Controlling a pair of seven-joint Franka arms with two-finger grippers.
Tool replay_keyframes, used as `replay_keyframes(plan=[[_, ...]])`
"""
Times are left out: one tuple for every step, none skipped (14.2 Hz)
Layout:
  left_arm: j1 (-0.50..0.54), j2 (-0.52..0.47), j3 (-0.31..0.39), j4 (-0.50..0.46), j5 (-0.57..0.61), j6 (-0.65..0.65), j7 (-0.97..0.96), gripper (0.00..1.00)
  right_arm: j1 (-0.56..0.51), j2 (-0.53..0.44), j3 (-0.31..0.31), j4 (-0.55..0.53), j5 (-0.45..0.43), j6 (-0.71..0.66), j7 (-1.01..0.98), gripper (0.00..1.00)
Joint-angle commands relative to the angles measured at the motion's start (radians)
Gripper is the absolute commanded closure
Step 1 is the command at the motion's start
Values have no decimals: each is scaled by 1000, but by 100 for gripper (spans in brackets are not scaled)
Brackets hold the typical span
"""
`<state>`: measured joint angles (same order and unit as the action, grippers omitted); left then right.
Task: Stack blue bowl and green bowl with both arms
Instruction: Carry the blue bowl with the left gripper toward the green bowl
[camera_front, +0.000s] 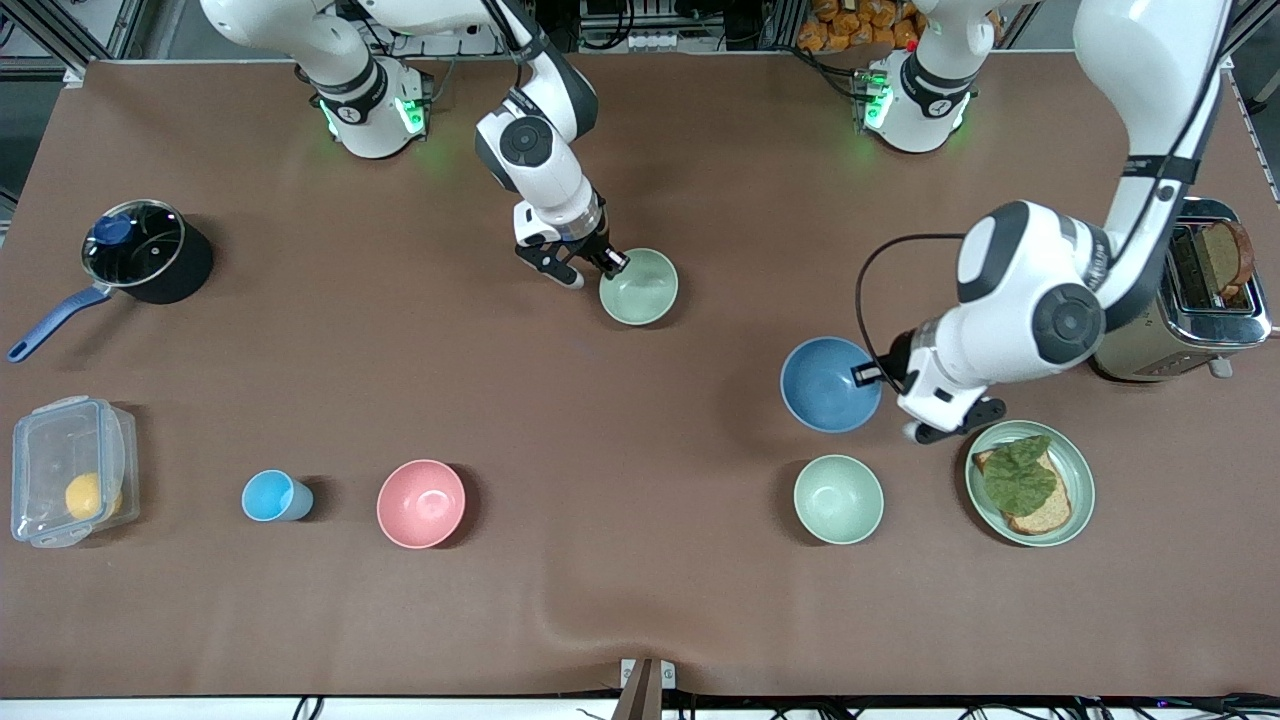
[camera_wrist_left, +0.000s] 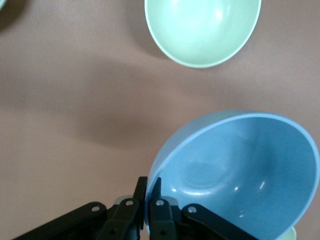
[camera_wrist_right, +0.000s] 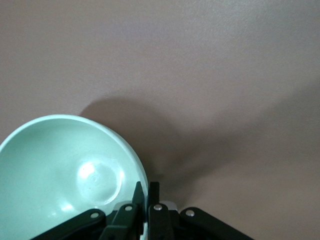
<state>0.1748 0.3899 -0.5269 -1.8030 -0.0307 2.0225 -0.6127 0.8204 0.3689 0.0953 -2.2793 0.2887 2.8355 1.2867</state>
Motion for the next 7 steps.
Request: replay_keyframes(plan=[[14, -100, -40, -114, -25, 42, -41, 100, 11, 7, -16, 21, 4, 2, 57, 59], [14, -100, -69, -117, -23, 42, -82, 100, 8, 7, -16, 27, 10, -1, 71, 1], [14, -98, -96, -119, -25, 44, -120, 100, 8, 7, -16, 32, 10, -1, 86, 0], [14, -98, -113, -128, -23, 44, -140, 100, 8, 5, -17, 37, 10, -2, 89, 0], [14, -100, -128, -140, -25, 47, -151, 100, 6, 2, -16, 41, 10, -4, 91, 0], [14, -101, -142, -159, -25, 61, -165, 100, 2, -2, -17, 44, 12, -5, 100, 0], [14, -101, -157, -176, -23, 80, -180, 100, 0, -8, -17, 50, 12, -8, 115, 0]])
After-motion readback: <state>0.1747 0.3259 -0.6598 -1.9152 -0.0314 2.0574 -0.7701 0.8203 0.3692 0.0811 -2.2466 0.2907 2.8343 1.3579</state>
